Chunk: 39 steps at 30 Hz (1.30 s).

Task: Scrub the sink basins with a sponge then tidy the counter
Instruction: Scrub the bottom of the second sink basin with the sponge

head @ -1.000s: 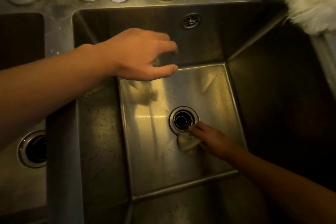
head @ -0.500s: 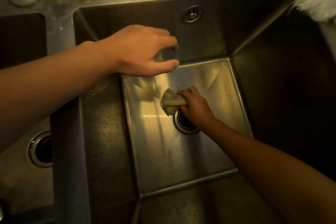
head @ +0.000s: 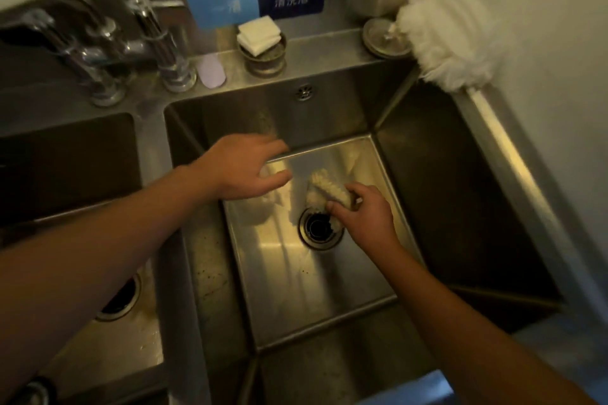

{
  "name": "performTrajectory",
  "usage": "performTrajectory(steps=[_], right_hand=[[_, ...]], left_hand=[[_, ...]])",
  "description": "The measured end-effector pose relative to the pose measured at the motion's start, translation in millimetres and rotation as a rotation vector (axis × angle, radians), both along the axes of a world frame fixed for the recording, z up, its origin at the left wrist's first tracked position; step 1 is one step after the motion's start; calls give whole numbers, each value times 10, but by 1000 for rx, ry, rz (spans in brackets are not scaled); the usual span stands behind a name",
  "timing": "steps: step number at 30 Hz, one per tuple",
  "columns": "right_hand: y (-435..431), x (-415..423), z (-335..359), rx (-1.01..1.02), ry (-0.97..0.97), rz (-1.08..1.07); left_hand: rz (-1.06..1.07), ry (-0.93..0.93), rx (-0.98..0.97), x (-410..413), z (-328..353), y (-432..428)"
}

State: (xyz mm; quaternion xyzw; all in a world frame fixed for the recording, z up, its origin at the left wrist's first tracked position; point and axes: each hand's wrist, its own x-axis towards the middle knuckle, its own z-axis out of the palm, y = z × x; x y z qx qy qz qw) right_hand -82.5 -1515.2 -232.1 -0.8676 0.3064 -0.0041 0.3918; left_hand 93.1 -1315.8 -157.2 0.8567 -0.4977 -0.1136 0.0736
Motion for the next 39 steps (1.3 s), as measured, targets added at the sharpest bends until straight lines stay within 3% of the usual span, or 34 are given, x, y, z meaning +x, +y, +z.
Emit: performTrajectory(steps=[9, 24, 31, 39], right_hand=[[34, -568, 1065, 92, -63, -89], [288, -1688, 2645, 123, -368, 77], [639, -2060, 3030, 98, -443, 222], [1328, -2124, 3279, 121, -495, 307]], left_hand=[[266, 111, -112, -1064, 762, 161], [493, -65, -365, -2866, 2273, 702], [612, -140, -441, -3567, 2735, 1197], [684, -245, -428, -3806, 2943, 1827]])
